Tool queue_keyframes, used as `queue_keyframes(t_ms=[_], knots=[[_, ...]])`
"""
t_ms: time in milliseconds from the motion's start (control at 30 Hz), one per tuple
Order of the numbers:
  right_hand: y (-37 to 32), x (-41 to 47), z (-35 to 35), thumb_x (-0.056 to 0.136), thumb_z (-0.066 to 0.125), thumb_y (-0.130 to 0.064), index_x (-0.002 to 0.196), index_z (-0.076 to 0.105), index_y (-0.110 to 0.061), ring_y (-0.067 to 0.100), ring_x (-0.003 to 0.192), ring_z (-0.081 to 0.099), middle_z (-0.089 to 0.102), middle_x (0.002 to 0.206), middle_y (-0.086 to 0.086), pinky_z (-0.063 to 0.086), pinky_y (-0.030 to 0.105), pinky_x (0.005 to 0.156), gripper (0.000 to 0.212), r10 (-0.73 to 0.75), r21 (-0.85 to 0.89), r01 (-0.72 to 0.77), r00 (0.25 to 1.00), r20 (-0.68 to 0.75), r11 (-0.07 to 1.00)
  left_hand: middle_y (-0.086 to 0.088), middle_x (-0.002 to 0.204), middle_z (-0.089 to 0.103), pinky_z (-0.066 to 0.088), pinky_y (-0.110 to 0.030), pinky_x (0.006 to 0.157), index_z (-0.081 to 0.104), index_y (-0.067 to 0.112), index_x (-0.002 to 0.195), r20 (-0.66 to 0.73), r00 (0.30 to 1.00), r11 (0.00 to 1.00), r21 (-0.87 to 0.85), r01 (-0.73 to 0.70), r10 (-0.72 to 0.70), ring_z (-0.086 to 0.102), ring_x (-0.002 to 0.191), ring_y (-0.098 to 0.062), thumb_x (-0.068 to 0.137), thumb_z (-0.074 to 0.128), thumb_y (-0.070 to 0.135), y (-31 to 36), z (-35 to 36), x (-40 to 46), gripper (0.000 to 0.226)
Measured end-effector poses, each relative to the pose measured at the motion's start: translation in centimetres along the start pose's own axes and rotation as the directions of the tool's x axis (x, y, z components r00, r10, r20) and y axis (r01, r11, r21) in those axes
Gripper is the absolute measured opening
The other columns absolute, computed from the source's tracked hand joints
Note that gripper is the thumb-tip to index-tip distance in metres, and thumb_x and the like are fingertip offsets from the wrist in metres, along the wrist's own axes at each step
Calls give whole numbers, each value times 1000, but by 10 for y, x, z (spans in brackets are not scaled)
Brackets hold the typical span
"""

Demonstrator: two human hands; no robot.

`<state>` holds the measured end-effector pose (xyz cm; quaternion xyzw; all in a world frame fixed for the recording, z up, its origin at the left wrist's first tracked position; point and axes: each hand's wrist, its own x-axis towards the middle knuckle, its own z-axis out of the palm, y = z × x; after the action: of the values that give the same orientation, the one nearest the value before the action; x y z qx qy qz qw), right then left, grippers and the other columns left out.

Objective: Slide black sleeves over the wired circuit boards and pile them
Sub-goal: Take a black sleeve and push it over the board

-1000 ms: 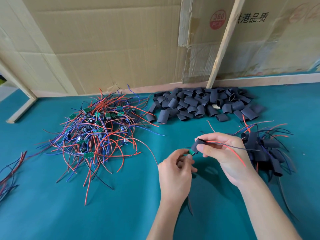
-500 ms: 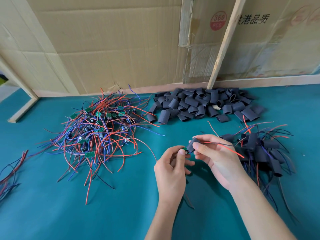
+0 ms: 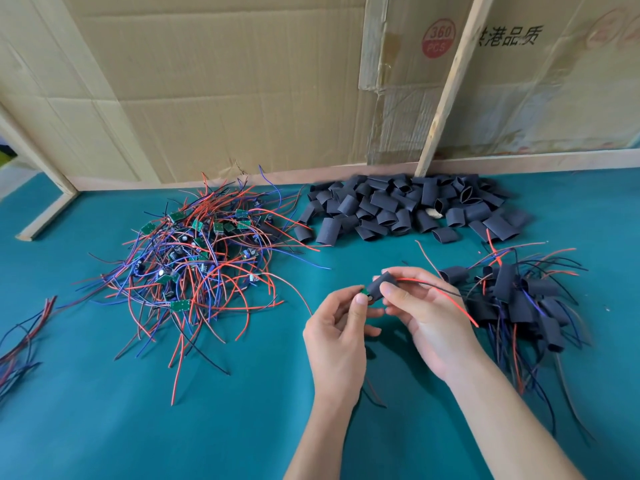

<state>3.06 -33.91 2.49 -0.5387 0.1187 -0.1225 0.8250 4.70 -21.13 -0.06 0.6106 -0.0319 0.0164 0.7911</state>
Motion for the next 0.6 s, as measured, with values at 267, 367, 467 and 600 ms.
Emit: queue_keyframes(t_ms=[267, 367, 467, 600], knots=[[3, 2, 3, 77, 78, -14, 108, 73, -7, 13, 69, 68, 77, 96, 13, 56, 20, 61, 32, 157, 100, -160, 987, 38, 982, -6, 83, 75, 54, -24, 60, 73, 15, 92, 12, 999, 999, 13, -41, 41, 72, 70, -18, 96, 71, 12, -2, -1, 1, 5], [3, 0, 7, 82, 75, -19, 112, 72, -7, 14, 66, 65, 77, 95, 14, 54, 21, 58, 32, 179, 61, -182, 982, 57, 981, -5, 82, 74, 53, -24, 61, 72, 18, 90, 26, 998, 999, 17, -51, 50, 68, 68, -17, 96, 70, 10, -2, -2, 1, 11], [3, 0, 8, 93, 69, -13, 112, 72, -6, 13, 64, 64, 76, 89, 9, 53, 20, 57, 20, 175, 55, -177, 984, 30, 983, -3, 87, 76, 54, -24, 64, 72, 19, 96, 59, 997, 998, 39, -58, 56, 69, 70, -16, 97, 68, 5, -3, -2, 0, 14], [1, -1, 7, 94, 68, -11, 108, 74, -7, 14, 64, 64, 74, 85, 8, 54, 21, 57, 16, 168, 11, -168, 985, 26, 986, -3, 87, 77, 54, -22, 64, 72, 21, 96, 62, 997, 997, 57, -50, 47, 72, 72, -18, 96, 69, 4, -3, -2, 0, 18]])
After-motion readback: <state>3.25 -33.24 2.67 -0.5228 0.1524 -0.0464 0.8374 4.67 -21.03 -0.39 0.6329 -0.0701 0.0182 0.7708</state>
